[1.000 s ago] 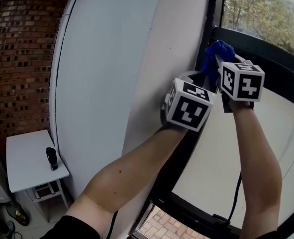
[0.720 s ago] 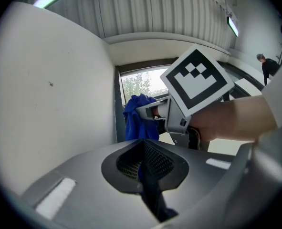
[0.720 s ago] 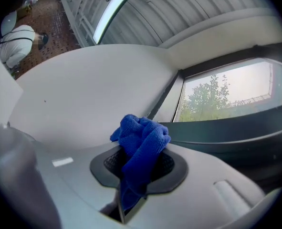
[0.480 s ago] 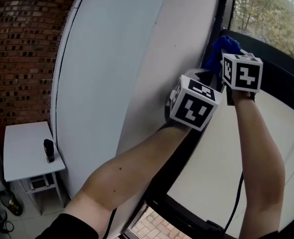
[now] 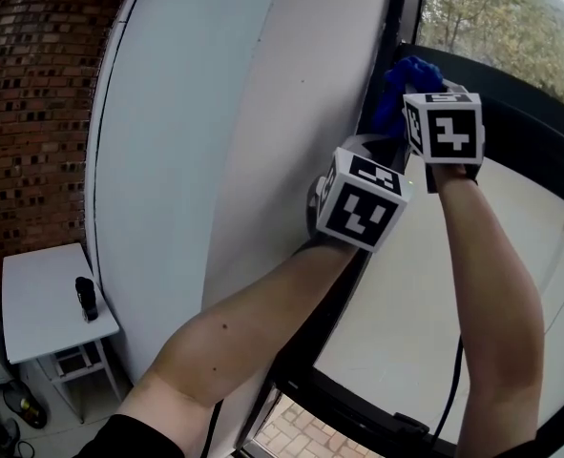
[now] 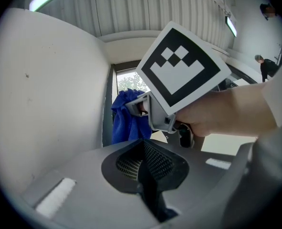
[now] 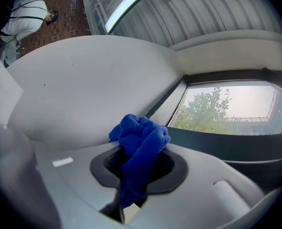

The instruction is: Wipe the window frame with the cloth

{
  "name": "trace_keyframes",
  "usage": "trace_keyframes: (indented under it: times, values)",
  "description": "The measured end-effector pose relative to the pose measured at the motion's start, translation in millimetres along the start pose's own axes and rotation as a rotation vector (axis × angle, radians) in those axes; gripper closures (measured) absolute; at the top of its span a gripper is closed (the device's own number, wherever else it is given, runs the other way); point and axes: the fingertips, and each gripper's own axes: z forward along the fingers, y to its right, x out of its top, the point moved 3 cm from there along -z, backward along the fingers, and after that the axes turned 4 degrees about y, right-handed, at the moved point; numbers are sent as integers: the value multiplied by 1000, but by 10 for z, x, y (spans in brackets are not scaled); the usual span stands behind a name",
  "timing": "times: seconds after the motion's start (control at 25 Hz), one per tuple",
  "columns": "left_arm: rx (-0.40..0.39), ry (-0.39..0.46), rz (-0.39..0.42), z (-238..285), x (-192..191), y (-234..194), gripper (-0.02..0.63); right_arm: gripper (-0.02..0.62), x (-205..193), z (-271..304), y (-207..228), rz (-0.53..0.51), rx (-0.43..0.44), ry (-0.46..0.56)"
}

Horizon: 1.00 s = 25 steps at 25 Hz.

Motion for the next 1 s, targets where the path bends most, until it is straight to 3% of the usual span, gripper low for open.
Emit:
trace_keyframes:
  times: [0.56,1.0]
  values:
    - [-87,31,-60,31,43,209,614,511,-41,-277,280,-55,-107,-55]
    - [-223,51,-102,152,154,732,614,511,-119,-694,790,-81,-204,-124]
